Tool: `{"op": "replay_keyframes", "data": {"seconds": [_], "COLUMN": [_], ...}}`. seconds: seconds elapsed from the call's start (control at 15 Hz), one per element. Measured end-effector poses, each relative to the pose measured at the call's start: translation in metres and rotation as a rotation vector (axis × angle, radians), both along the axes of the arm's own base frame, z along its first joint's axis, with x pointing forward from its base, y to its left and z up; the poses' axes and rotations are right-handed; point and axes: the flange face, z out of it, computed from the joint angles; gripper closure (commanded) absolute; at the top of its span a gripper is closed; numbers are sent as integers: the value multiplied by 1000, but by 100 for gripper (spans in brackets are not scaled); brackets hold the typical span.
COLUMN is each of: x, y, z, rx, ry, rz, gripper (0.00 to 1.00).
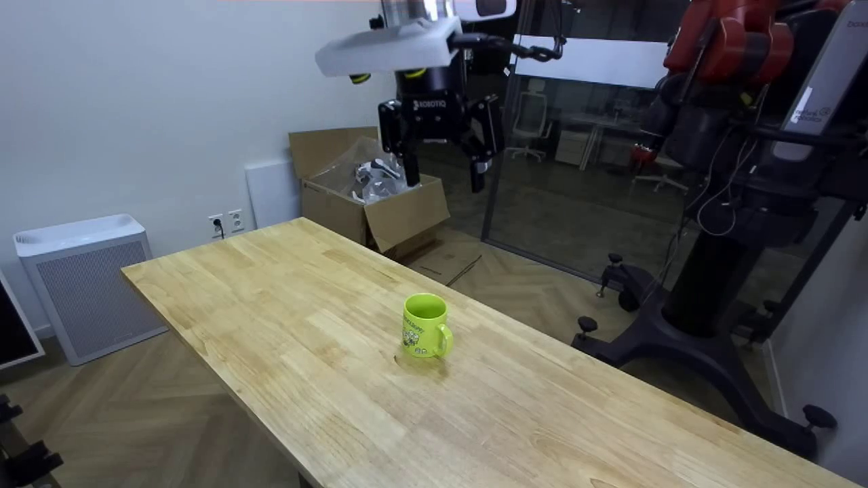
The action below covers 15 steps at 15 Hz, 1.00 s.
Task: Move the mug forward
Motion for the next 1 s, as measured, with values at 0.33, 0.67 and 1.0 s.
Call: {"op": "replay_keyframes", "data": {"seconds": [0.33, 0.67, 1.0], "x": [10, 31, 59], "y": [-1, 13, 33], "z": [-3, -36, -95], "rx": [-5, 50, 152], "ry": [-14, 0, 257], "rz": [4, 144, 237], "gripper": [0, 0, 0]}}
